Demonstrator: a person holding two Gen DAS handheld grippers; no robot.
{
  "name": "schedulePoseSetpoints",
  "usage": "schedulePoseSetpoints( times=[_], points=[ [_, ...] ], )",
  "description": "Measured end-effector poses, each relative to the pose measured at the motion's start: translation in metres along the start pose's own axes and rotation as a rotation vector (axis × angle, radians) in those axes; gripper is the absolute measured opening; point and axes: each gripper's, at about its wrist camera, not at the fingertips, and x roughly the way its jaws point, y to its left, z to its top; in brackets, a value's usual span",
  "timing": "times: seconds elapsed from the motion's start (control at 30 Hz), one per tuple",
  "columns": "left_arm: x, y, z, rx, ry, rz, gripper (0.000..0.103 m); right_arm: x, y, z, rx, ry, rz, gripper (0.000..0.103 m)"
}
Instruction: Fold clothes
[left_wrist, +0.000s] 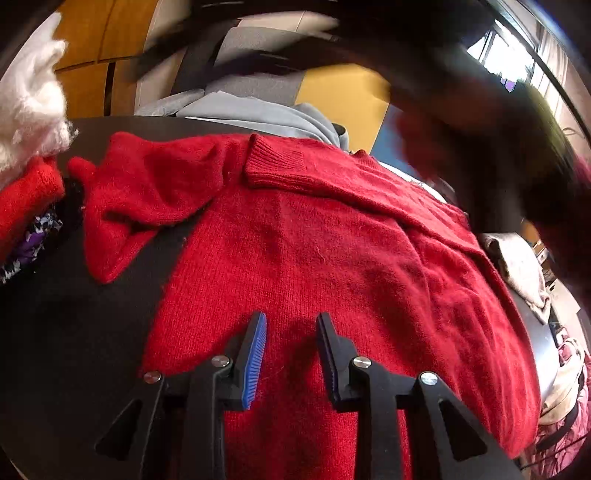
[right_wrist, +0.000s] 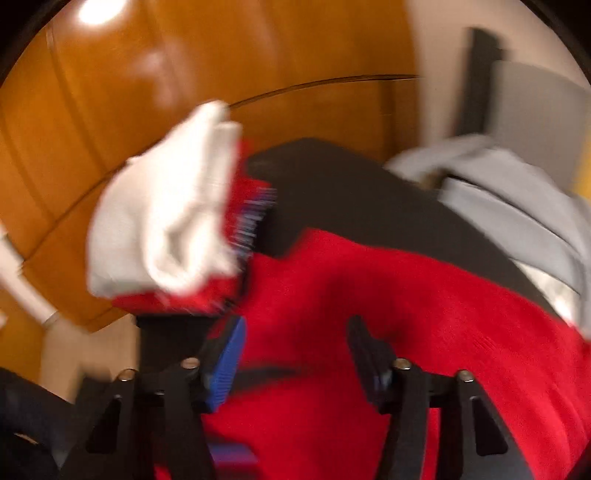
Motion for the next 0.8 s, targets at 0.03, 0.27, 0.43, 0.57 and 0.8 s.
schedulePoseSetpoints(
  times=[0.03,0.27,0.43,0.57,0.8],
  points=[
    [0.000,0.001,0.000,-0.007,-0.002,-0.009,0.028,0.017,0.009,0.012,-0.030,0.022,0.012,0.043],
    [-0.002,0.010,-0.003,-0.043,-0.016,-0.057,0.028,0.108,0.039,0.042,-0.203,0.237,-0.038,0.042],
    [-0.002,0.012,-0.004,-0.057,-0.014,-0.065,0.028,0.142,0.037,0.023,-0.263,0.382,-0.113,0.033],
    [-0.008,0.015,-0.001,-0.098,-0.005,-0.078,0.029,0.111,0.033,0.032,-0.131,0.227,-0.072,0.010],
    [-0.021,0.044,0.030,-0.195,-0.046,-0.083,0.035,-0.018,-0.052,-0.002,0.291,-0.139,-0.076,0.010]
  ],
)
